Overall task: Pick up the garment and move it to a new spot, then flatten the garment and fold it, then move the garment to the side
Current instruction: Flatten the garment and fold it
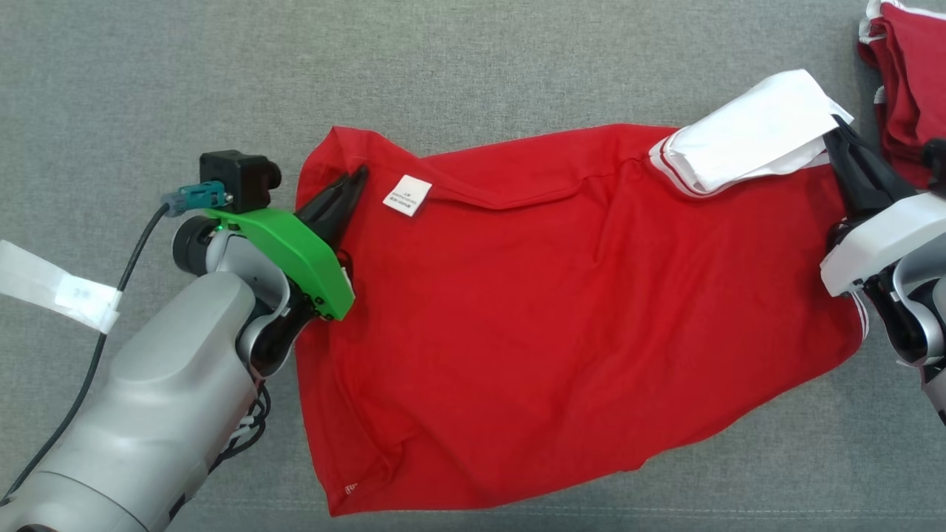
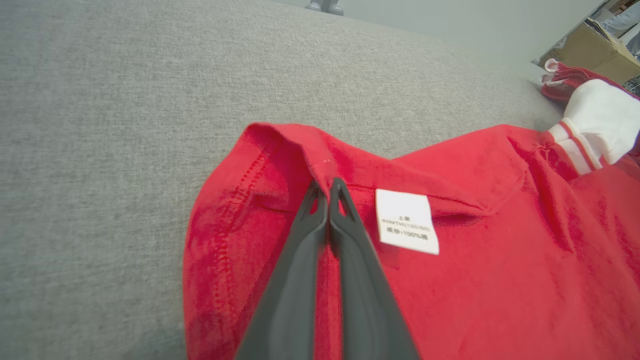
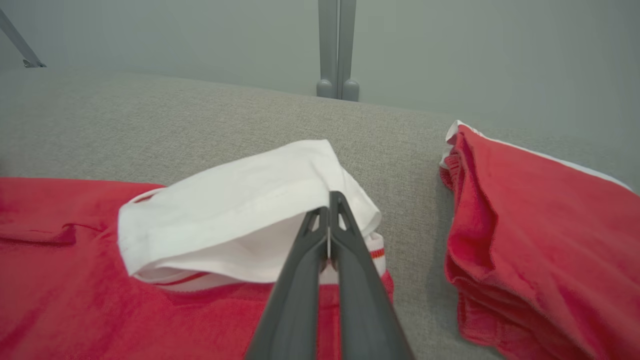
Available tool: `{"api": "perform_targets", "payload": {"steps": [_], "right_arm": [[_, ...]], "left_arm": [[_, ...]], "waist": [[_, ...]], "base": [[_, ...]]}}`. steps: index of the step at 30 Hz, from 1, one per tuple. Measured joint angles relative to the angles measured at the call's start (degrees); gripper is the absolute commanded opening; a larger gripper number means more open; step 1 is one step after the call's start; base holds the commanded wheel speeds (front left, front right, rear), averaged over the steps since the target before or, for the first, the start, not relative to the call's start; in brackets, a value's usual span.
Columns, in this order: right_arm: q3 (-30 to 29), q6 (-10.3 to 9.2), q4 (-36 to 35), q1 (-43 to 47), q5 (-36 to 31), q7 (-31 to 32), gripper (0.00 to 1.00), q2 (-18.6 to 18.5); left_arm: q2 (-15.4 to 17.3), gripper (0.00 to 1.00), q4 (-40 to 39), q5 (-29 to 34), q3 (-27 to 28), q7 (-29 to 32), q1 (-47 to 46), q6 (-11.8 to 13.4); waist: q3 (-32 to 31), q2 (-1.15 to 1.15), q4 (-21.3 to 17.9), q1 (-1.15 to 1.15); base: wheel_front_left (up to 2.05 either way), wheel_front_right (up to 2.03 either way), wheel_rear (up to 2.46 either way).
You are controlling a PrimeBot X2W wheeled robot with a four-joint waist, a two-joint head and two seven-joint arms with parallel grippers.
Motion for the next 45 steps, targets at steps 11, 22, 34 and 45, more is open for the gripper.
{"api": "perform_targets", "payload": {"steps": [11,22,34,45], "right_arm": [[-1.85,1.69,-1.85,-0.05,0.99,-2.14,0.0,-1.85],[-5.57,6.27,-11.39,-0.96,8.42,1.54,0.0,-7.2],[-16.81,6.45,-31.0,4.31,22.13,4.59,0.0,-12.65],[-29.66,2.42,-43.88,10.07,35.33,11.17,0.0,-18.51]], "left_arm": [[4.79,0.0,-12.05,-3.57,1.19,-1.14,0.02,-0.01],[17.56,0.0,-24.81,-8.64,7.45,-1.79,0.83,-0.01],[32.43,0.0,-45.47,-12.55,13.95,-2.29,7.77,-0.18],[45.13,0.0,-65.44,-17.96,20.61,0.33,10.05,7.05]], "waist": [[-3.65,0.0,1.16,0.0],[-9.82,0.0,1.34,0.0],[-17.05,0.0,-1.73,0.0],[-18.02,0.0,-6.61,-0.01]], "base": [[0.0,0.0,0.0],[0.0,0.0,0.0],[0.0,0.0,0.0],[0.0,0.0,0.0]]}}
